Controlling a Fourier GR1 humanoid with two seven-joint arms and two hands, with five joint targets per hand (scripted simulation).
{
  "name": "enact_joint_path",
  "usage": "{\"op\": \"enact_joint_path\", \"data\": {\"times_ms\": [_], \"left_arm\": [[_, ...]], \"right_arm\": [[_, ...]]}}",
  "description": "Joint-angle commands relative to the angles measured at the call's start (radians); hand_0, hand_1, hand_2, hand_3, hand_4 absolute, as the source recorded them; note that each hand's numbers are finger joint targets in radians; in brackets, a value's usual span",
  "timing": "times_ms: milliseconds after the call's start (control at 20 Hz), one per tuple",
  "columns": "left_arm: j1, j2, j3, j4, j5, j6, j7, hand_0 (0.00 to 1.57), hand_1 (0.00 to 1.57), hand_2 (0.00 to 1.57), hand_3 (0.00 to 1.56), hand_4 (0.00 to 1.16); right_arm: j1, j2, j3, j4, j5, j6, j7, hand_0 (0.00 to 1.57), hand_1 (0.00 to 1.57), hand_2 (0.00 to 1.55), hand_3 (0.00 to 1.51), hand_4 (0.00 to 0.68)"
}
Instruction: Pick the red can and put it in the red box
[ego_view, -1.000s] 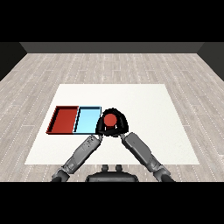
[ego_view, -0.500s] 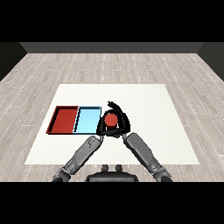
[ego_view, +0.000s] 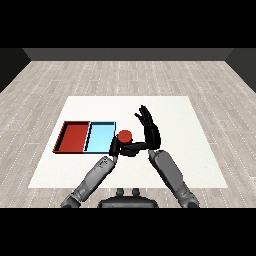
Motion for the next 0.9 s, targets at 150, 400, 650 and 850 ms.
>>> {"op": "enact_joint_path", "data": {"times_ms": [150, 400, 650, 850], "left_arm": [[0.07, 0.014, 0.051, -0.044, -0.031, -0.005, -0.029, 1.57, 1.57, 1.55, 1.45, 1.12], [0.062, 0.103, 0.13, -0.093, -0.037, -0.074, 0.019, 1.57, 1.57, 1.57, 1.47, 1.13], [0.054, 0.246, 0.181, -0.245, -0.069, -0.072, 0.141, 1.57, 1.57, 1.57, 1.46, 1.11], [0.068, 0.333, 0.245, -0.266, -0.094, -0.095, 0.178, 1.57, 1.57, 1.55, 1.44, 1.12]], "right_arm": [[0.041, -0.075, -0.096, -0.208, 0.047, -0.026, 0.094, 0.0, 0.0, 0.0, 0.0, 0.0], [0.139, -0.049, -0.182, -0.122, -0.032, 0.054, -0.039, 0.0, 0.0, 0.0, 0.0, 0.0], [0.258, -0.17, -0.345, -0.103, -0.151, 0.191, -0.084, 0.0, 0.0, 0.0, 0.0, 0.0], [0.296, -0.176, -0.332, -0.06, -0.099, 0.184, -0.08, 0.0, 0.0, 0.0, 0.0, 0.0]]}}
